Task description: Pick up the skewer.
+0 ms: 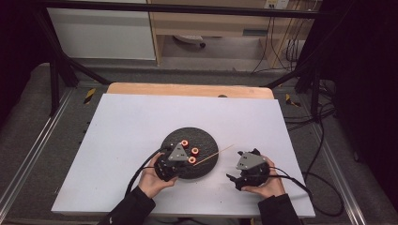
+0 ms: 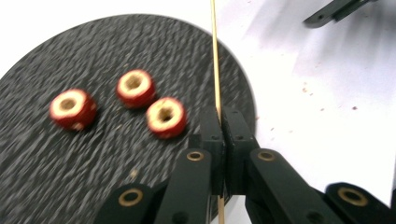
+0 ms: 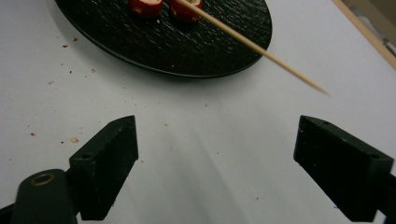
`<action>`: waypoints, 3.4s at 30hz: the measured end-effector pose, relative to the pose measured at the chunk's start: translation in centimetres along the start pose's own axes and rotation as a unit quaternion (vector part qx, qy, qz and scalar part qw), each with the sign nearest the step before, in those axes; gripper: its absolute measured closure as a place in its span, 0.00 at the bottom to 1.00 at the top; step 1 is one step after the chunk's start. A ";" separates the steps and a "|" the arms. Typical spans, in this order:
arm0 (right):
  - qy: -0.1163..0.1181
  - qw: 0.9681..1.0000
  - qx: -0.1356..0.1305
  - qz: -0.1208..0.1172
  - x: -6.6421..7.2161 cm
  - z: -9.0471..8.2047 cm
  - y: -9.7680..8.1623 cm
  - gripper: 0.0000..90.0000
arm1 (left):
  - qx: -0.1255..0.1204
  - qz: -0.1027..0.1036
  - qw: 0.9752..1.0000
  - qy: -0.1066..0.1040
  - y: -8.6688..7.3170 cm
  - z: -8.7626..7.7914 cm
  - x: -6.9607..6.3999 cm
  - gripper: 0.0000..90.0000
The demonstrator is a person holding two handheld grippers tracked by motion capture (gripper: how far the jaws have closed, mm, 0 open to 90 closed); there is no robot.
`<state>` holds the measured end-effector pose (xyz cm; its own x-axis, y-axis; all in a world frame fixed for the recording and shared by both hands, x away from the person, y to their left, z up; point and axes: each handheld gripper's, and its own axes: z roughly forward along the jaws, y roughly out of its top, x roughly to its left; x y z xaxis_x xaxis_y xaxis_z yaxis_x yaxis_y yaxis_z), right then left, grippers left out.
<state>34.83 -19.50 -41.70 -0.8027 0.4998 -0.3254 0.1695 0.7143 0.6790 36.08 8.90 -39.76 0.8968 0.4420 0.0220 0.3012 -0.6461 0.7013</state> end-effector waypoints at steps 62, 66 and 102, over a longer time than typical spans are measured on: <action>-0.010 0.924 0.071 -0.376 2.1 1.4 1.2 0.99 | 0.089 0.044 0.994 -0.035 3.3 2.9 -1.6 0.80; -0.013 0.922 0.074 -0.381 2.0 1.4 1.3 0.98 | 0.127 0.044 0.990 -0.038 3.5 2.7 -1.2 0.78; -0.044 0.995 0.005 -0.092 -0.4 -0.3 0.5 0.37 | 0.148 0.030 0.988 -0.017 1.4 1.0 -0.5 0.98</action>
<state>35.07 -19.45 -41.06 -0.7681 0.4005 -0.4995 0.0307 0.8023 0.5961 36.38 7.11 -39.51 0.9247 0.3795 0.0293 0.3245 -0.8263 0.4604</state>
